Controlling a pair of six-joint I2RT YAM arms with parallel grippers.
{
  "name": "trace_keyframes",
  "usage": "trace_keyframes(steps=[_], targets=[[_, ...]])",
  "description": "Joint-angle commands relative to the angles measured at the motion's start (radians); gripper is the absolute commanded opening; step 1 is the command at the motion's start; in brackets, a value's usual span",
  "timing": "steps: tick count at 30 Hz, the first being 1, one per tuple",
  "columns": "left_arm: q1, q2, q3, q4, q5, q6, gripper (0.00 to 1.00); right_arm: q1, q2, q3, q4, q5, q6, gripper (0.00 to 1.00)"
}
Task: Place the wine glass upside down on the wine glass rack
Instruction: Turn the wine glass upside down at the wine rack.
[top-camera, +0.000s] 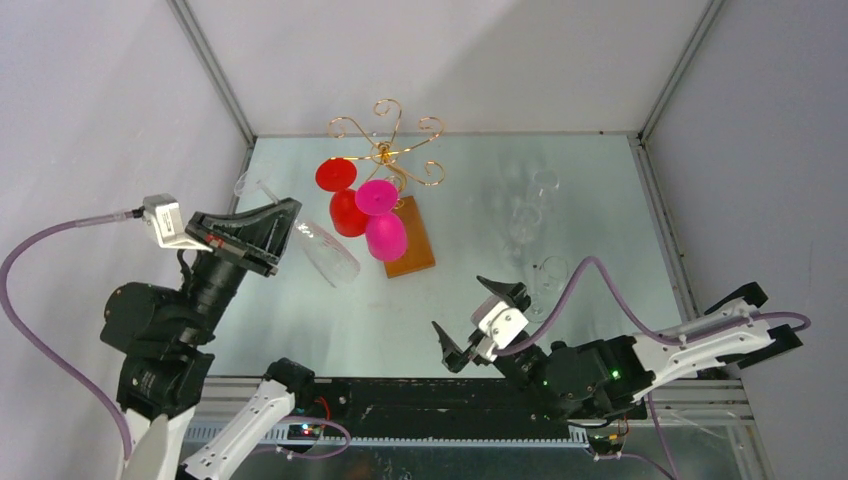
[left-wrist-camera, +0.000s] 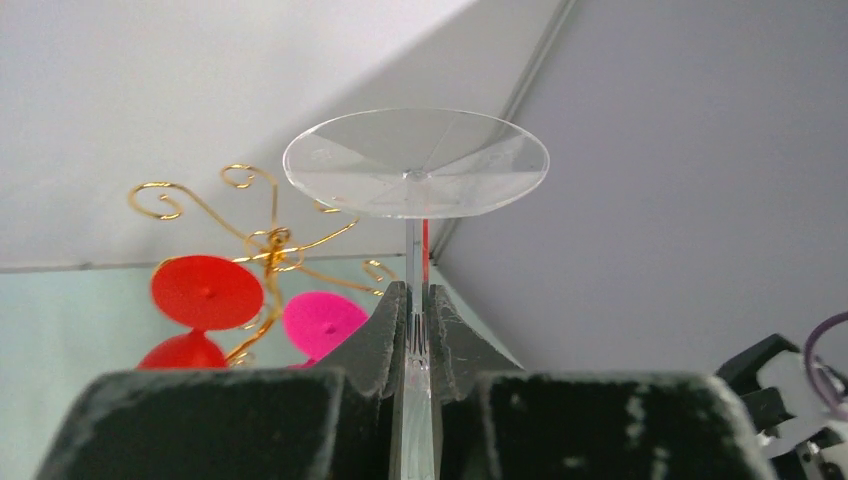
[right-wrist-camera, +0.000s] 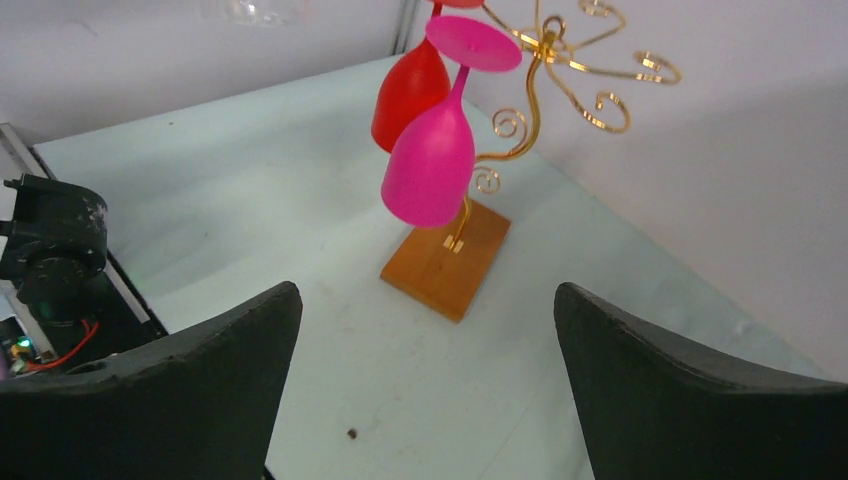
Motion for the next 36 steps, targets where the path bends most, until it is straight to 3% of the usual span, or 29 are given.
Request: trace_keyframes(steps=[1,7,13,18,23,29,36], targets=[[-0.004,-0.047,-0.019,-0.074,-0.049,0.173,0.0,-0.017,-0.026,0.0,-0.206,-0.005,0.298,0.99],[-0.004,-0.129,-0.129,-0.053,0.001,0.282,0.0,-0.041,-0.045,-0.018,-0.232,-0.027,0.392,0.98],[-0.004,-0.171,-0.223,-0.042,0.123,0.393,0.0,-0.092,-0.098,-0.018,-0.353,-0.077,0.655,0.96],[-0.004,-0.157,-0.273,-0.062,0.306,0.493,0.0,-0.126,-0.175,-0.058,-0.38,-0.148,0.763,0.95],[-0.004,-0.168,-0.379,-0.013,0.602,0.613,0.0,-0.14,-0.265,-0.111,-0.342,-0.156,0.822,0.92],[-0.004,-0.241,-0.509,0.111,0.704,0.667,0.0,-0.178,-0.32,-0.154,-0.331,-0.208,0.923,0.88],[-0.004,-0.261,-0.603,0.093,0.813,0.745,0.0,-0.252,-0.277,-0.167,-0.345,-0.322,1.086,0.88]])
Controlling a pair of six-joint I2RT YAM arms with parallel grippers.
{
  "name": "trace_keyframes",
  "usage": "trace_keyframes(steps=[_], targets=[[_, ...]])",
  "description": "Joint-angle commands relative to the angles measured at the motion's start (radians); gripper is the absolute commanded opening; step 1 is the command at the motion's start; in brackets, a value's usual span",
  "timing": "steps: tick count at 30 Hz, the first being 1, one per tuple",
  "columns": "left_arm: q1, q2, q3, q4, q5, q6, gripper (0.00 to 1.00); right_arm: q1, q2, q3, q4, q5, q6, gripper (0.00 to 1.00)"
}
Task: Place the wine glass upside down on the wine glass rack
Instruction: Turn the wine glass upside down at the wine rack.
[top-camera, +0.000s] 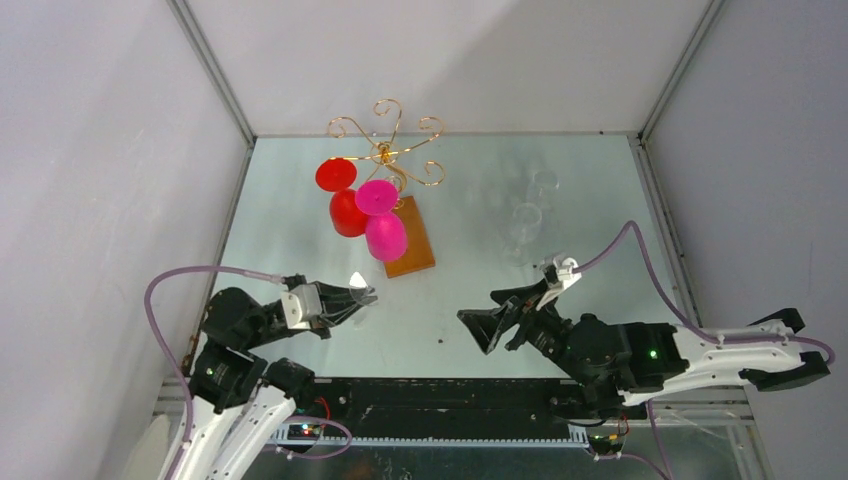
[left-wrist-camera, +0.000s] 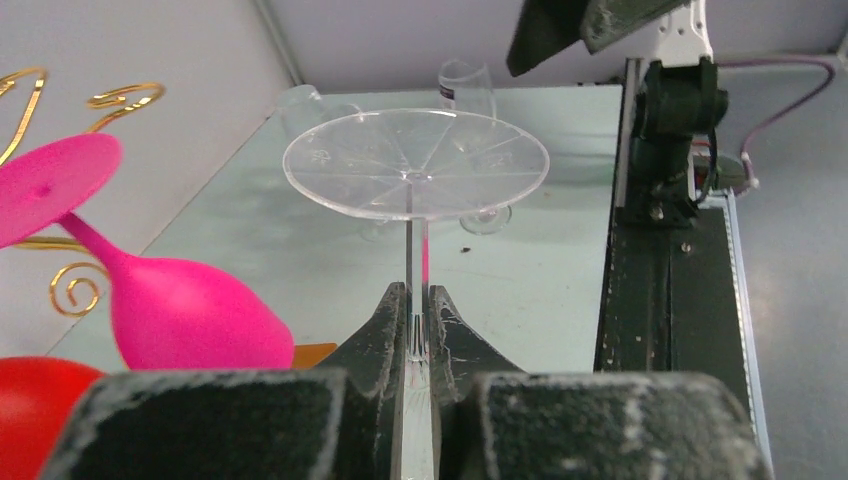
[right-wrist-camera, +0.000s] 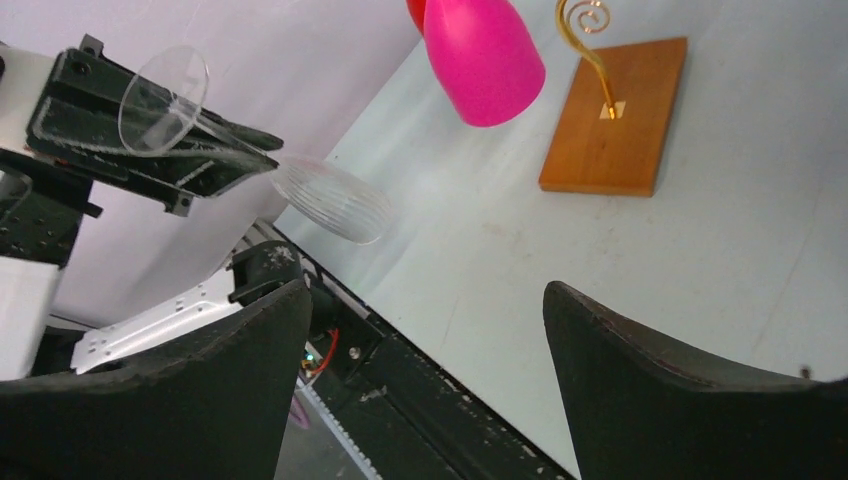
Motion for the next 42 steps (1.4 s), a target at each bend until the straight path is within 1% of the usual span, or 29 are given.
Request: trace_keyframes(steps=[1,6,12,15,20,25,30,36,39,42], targets=[[-0.004,-0.031,-0.051,0.048,0.107,0.089,0.0,-0.047,0.035,-0.005,0.028,-0.132,0.136,0.89],[-0.005,-0.092,-0.142,0.072,0.124,0.132,0.0,-0.125,0.043,-0.005,0.104,-0.346,0.131,0.83],[-0.005,-0.163,-0.224,0.079,0.127,0.185,0.0,-0.218,0.048,-0.005,0.134,-0.491,0.228,0.8],[-0.005,-0.175,-0.25,0.065,0.12,0.208,0.0,-0.27,0.069,-0.005,0.163,-0.594,0.25,0.78],[-0.005,-0.215,-0.289,0.081,0.086,0.209,0.0,-0.367,0.157,-0.005,0.258,-0.774,0.29,0.76],[-0.005,-0.273,-0.333,0.131,0.061,0.176,0.0,-0.428,0.258,-0.005,0.395,-0.934,0.362,0.69],[-0.005,-0.346,-0.386,0.215,0.015,0.107,0.0,-0.454,0.33,-0.005,0.503,-1.008,0.407,0.65],[-0.005,-0.42,-0.414,0.231,-0.03,0.076,0.0,-0.46,0.414,-0.005,0.602,-1.069,0.448,0.59],[-0.005,-0.416,-0.412,0.232,-0.03,0.07,0.0,-0.461,0.432,-0.005,0.606,-1.073,0.459,0.59],[-0.005,-0.409,-0.411,0.231,-0.02,0.068,0.0,-0.459,0.437,-0.005,0.573,-1.056,0.461,0.59]])
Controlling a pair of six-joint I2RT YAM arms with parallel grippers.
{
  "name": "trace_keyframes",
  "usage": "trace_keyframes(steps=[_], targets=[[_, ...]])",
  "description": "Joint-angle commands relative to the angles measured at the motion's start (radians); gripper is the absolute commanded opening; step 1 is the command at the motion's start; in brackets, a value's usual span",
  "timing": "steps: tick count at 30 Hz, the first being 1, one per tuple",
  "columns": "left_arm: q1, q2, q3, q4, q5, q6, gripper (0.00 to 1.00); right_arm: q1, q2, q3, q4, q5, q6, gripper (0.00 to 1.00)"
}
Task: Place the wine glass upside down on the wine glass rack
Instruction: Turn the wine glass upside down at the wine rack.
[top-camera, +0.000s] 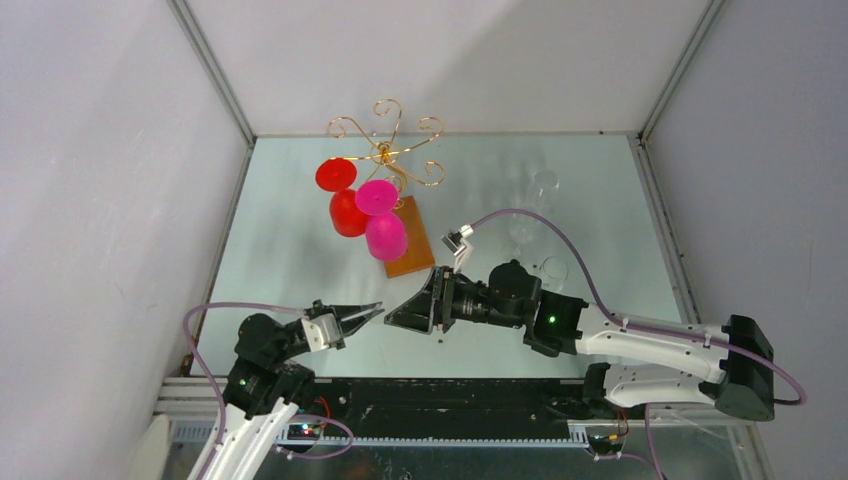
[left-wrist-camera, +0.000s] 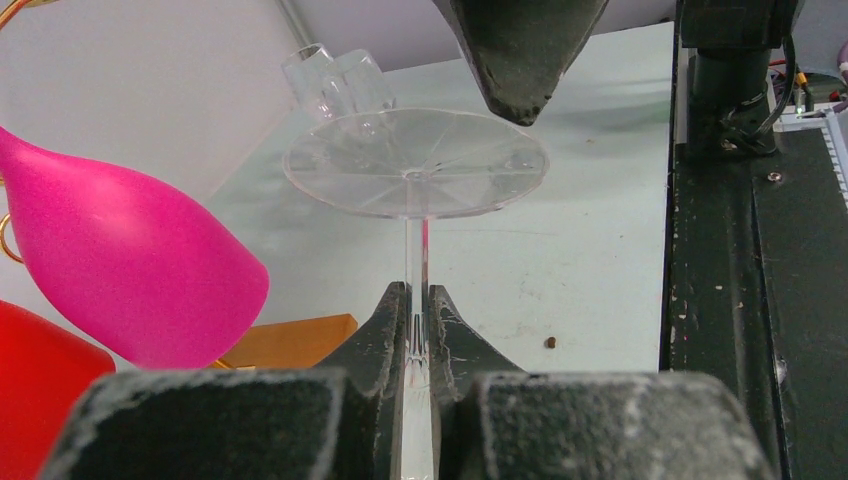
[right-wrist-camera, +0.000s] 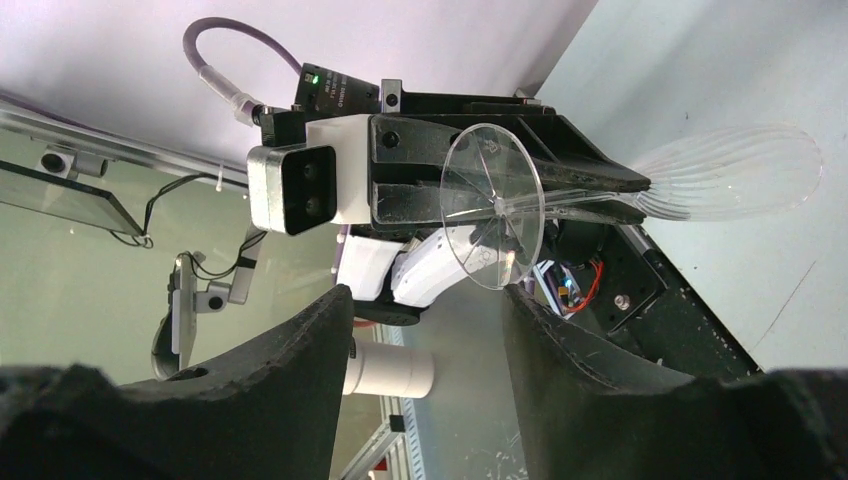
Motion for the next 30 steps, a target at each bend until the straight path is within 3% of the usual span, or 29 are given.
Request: trace_keyframes(steps=[1,16,27,30], targets=[[-0.003,-0.126,0.005,0.049,-0.007,-0.024,0.0,-0.002,0.002,0.006,0.037,-0.006,0.022,0.59],[-0.003,-0.147,-0.002,0.07,0.018,-0.024,0.0,-0.028,0.034,0.006,0.01,0.005,0.063,0.56],[-0.003,-0.165,-0.008,0.077,0.031,-0.021,0.0,-0.048,0.094,0.006,0.103,-0.009,0.095,0.46],[-0.003,-0.163,-0.007,0.073,0.032,-0.02,0.0,-0.047,0.113,0.006,0.145,-0.027,0.112,0.38]])
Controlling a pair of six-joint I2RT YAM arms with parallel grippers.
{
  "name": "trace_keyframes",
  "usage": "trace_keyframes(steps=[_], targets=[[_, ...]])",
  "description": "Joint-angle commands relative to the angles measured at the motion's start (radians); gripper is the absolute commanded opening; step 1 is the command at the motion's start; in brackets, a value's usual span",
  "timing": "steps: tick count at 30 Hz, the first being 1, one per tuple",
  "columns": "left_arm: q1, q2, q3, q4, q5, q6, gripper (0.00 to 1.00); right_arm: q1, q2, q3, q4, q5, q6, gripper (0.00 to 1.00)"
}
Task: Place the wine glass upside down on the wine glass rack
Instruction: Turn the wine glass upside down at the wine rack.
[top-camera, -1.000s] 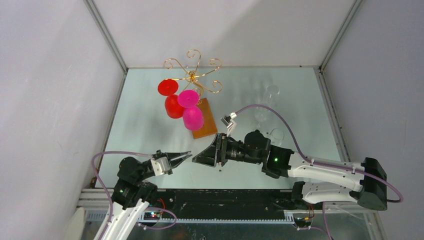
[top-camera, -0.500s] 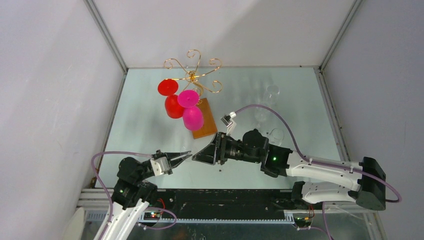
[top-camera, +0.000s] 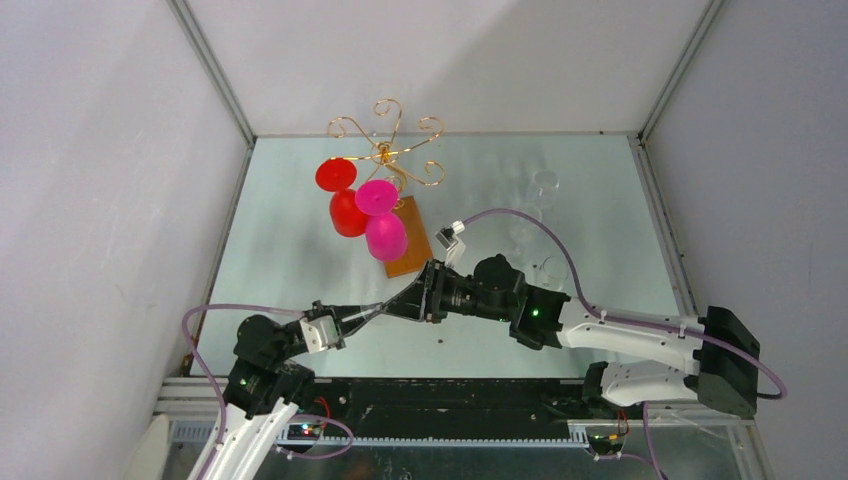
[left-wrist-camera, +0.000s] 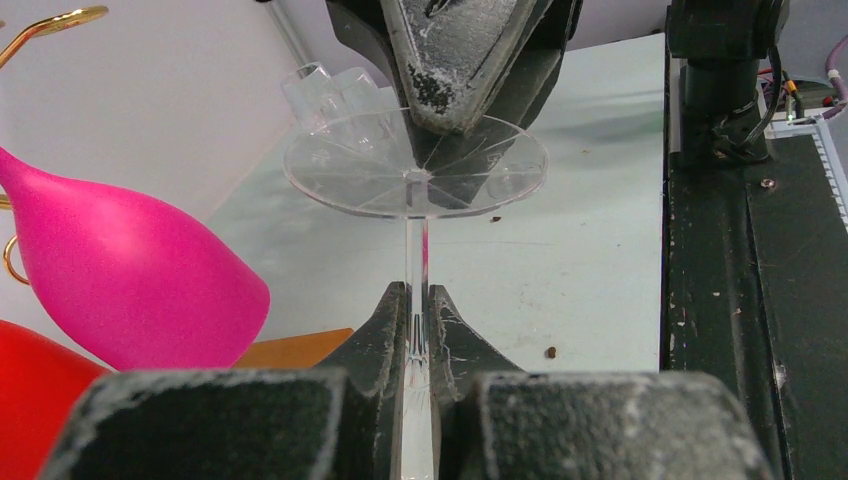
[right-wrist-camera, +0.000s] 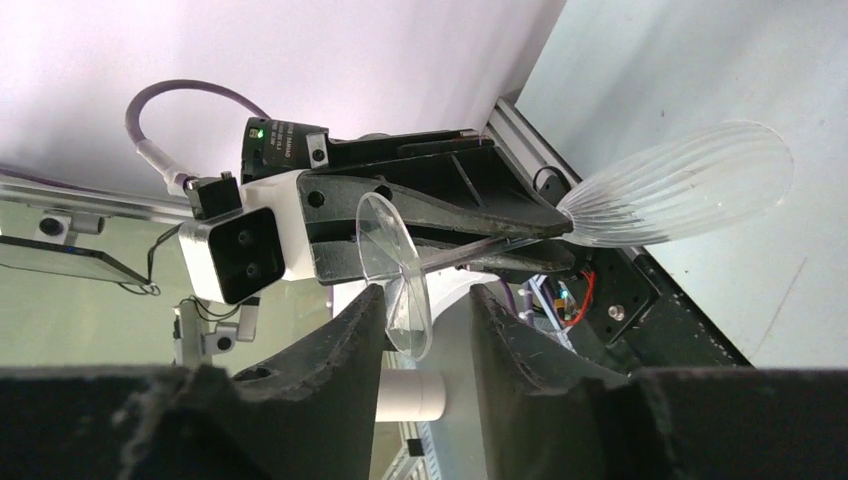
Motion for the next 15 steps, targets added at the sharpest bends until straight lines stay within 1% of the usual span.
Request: trace_keyframes(steps=[1,5,7,9,10,11,12,15], targets=[[-0.004,-0.163,0.0,0.03,0.011,-0.008,0.0,-0.001,0.023,0.006,0.108,-0.028,0.034,0.37],[-0.004,-0.162,0.001,0.024,0.007,-0.005,0.0,0.007,0.026,0.006,0.119,-0.036,0.044,0.27],[-0.004,-0.16,0.001,0.024,0.007,-0.004,0.0,0.007,0.02,0.006,0.111,-0.036,0.044,0.17],[-0.003,-0.158,0.002,0.022,0.008,-0.005,0.0,0.006,0.014,0.006,0.098,-0.035,0.043,0.14],[-0.003,-0.16,0.003,0.021,0.008,-0.004,0.0,0.007,0.012,0.006,0.095,-0.035,0.042,0.09],[-0.003,-0.159,0.002,0.02,0.008,-0.003,0.02,0.007,0.01,0.006,0.089,-0.033,0.042,0.02],[-0.003,-0.158,0.002,0.02,0.008,-0.002,0.03,0.006,0.008,0.006,0.087,-0.032,0.041,0.0],[-0.003,-0.153,0.005,0.016,0.006,0.0,0.07,0.008,0.005,0.006,0.08,-0.028,0.039,0.0]])
